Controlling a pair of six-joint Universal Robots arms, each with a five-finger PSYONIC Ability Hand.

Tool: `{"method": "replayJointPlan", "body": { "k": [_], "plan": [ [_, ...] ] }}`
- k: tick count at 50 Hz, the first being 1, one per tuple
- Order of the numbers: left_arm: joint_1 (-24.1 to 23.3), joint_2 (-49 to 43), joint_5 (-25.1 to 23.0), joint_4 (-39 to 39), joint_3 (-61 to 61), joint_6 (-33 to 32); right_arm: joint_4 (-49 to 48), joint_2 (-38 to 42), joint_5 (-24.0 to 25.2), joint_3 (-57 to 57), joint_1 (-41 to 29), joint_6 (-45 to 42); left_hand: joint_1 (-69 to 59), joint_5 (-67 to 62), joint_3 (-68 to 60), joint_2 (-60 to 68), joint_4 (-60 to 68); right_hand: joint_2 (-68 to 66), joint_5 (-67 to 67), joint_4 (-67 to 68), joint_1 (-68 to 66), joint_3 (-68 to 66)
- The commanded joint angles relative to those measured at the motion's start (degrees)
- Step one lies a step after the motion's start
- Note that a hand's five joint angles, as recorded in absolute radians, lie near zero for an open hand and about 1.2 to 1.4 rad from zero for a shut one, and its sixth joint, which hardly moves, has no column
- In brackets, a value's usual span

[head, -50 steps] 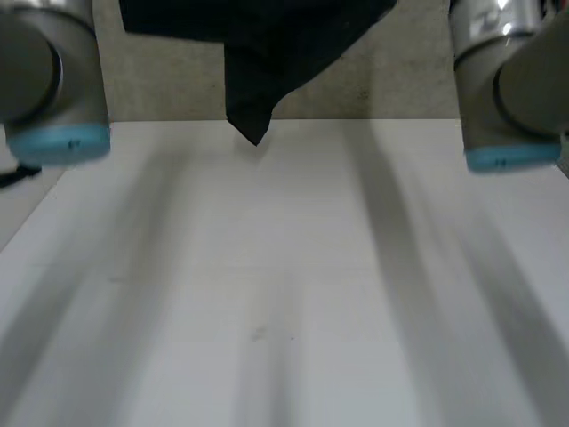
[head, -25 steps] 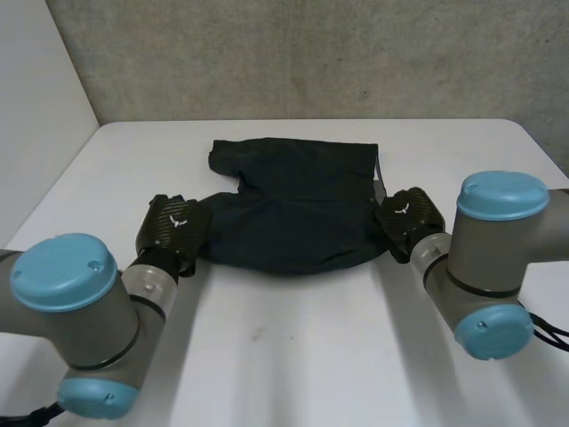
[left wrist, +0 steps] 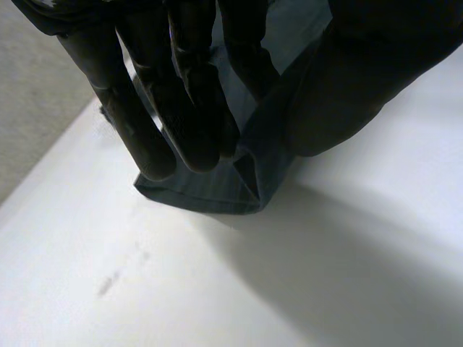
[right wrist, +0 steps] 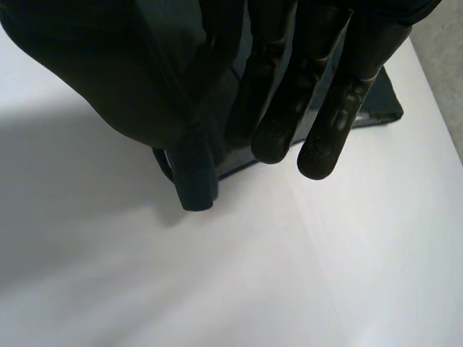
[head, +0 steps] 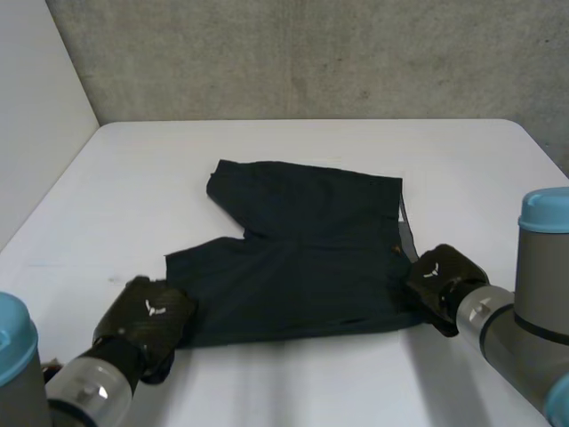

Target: Fold the shorts.

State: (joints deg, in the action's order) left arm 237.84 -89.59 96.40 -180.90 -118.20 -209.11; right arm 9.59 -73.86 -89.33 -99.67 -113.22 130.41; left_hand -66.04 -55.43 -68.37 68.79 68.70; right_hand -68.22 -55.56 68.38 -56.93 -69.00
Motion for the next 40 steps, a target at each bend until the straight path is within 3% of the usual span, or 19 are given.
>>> {"method": "replayJointPlan", "body": {
  "k": [1, 10, 19, 31, 40],
  "plan": [
    [-0.8, 7.7, 1.3, 7.8, 3.8, -1.3, 3.8, -8.0, 0.1, 0.1, 0.8, -0.2, -14.0, -14.6, -11.6, 11.2, 11.3, -11.8, -14.4, 11.6, -23.1, -11.0],
    [0.1, 16.6, 0.9, 12.8, 18.3, -4.4, 8.4, -18.3, -0.2, 7.8, 0.4, 0.0, -14.0, -14.6, -11.6, 11.2, 11.3, -11.8, -14.4, 11.6, -23.1, -11.0],
    [0.0, 9.6, 0.9, 12.4, 18.4, -5.5, 11.2, -17.7, 0.2, 9.2, 0.6, 0.2, -14.0, -14.6, -11.6, 11.2, 11.3, -11.8, -14.4, 11.6, -23.1, -11.0],
    [0.3, -15.2, 1.4, 4.6, 25.1, -5.6, 9.4, 3.2, -0.2, 16.6, 0.1, 0.5, -14.0, -14.6, -11.6, 11.2, 11.3, -11.8, -14.4, 11.6, -23.1, -11.0],
    [0.3, -31.5, 1.6, 2.3, 46.0, -5.3, 2.1, 14.8, -0.4, 30.7, -0.8, 4.6, -14.0, -14.6, -11.6, 11.2, 11.3, -11.8, -14.4, 11.6, -23.1, -11.0]
  ]
}}
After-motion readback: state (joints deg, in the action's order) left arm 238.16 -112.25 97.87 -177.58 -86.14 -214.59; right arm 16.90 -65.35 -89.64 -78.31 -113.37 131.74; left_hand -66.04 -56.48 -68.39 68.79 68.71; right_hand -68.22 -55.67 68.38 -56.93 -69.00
